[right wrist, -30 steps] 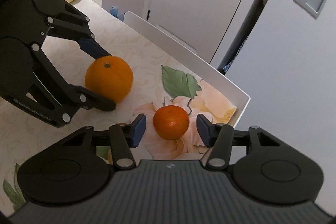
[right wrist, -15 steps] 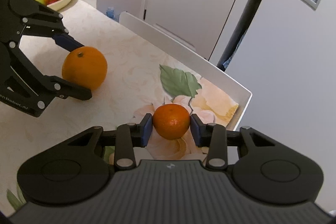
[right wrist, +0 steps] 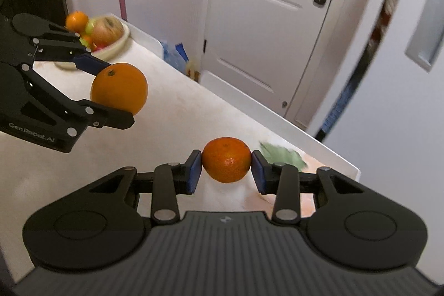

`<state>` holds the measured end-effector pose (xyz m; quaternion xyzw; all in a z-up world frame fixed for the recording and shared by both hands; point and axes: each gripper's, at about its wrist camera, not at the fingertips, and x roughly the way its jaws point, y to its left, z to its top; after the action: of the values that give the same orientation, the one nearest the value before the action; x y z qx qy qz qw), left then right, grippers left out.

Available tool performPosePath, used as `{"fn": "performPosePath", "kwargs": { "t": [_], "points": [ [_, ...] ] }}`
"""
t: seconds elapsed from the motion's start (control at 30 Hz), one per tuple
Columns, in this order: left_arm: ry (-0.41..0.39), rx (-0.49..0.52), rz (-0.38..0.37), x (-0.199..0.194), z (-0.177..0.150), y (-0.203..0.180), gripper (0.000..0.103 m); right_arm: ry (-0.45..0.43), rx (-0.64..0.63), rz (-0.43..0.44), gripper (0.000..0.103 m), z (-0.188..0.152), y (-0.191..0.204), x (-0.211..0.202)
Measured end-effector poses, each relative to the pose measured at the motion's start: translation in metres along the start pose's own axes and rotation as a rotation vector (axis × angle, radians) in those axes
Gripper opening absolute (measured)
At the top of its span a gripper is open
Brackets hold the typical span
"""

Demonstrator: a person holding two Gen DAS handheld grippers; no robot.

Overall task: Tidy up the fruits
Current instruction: 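Carry the large orange into the bowl with the left tool and release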

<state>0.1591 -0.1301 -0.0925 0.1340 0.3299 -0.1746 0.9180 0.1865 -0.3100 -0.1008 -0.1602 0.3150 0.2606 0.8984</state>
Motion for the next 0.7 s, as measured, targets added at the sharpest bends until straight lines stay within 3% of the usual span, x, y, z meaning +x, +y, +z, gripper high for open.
{"fn": "performPosePath", "kwargs": {
  "t": [0.4,0.7],
  "points": [
    [-0.044,-0.121,0.119,-0.066,-0.008,0.078,0.063,-0.060,0.085,0.089,0.054,0.072,0.068,-0.002],
    [-0.027,-0.143,0.173,-0.091,-0.022,0.150,0.063,-0.068,0.090,0.138,0.054,0.122,0.133,0.021]
  ]
}}
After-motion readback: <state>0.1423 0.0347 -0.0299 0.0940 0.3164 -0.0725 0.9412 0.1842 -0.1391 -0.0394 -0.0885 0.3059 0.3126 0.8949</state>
